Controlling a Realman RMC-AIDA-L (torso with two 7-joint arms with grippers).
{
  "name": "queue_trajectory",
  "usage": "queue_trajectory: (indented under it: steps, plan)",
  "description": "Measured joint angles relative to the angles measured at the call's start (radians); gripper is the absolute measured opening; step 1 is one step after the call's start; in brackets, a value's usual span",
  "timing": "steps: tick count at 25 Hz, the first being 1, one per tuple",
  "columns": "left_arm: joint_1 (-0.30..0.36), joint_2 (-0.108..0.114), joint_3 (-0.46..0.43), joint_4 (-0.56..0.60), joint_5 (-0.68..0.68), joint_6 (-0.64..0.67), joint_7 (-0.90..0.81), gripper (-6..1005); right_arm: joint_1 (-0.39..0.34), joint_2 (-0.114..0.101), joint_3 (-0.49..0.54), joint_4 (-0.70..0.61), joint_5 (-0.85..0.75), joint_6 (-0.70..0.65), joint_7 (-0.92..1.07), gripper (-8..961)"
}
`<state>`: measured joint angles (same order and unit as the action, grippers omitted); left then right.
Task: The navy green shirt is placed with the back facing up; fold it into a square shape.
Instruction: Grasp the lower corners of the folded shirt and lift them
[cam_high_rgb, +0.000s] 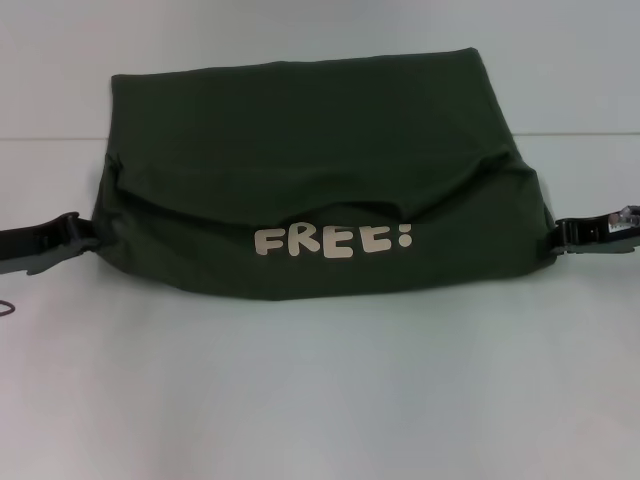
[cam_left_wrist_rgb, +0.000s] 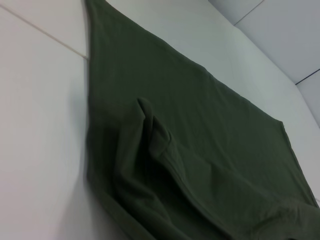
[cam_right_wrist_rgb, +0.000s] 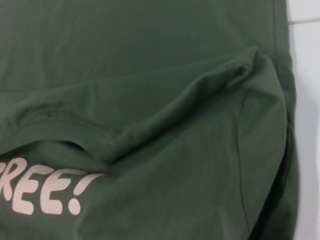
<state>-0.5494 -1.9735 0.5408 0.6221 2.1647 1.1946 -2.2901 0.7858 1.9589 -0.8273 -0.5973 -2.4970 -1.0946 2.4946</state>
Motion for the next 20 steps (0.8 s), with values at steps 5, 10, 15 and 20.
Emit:
queue_trajectory:
  steps: [5, 10, 15, 20]
  plan:
    - [0.001, 0.024, 0.029, 0.009, 0.02, 0.09, -0.008, 3, -0.021, 0.0, 0.026, -0.064, 0.007, -0.095, -0.001, 36]
    - [0.03, 0.04, 0.026, 0.089, 0.075, 0.249, -0.05, 3, -0.088, 0.004, 0.046, -0.188, 0.009, -0.25, 0.006, 37]
    - [0.056, 0.05, 0.022, 0.154, 0.126, 0.383, -0.065, 3, -0.137, 0.001, 0.061, -0.237, 0.01, -0.374, -0.002, 37]
    - [0.086, 0.053, 0.014, 0.195, 0.165, 0.469, -0.065, 3, -0.177, -0.002, 0.064, -0.262, 0.008, -0.492, -0.017, 37]
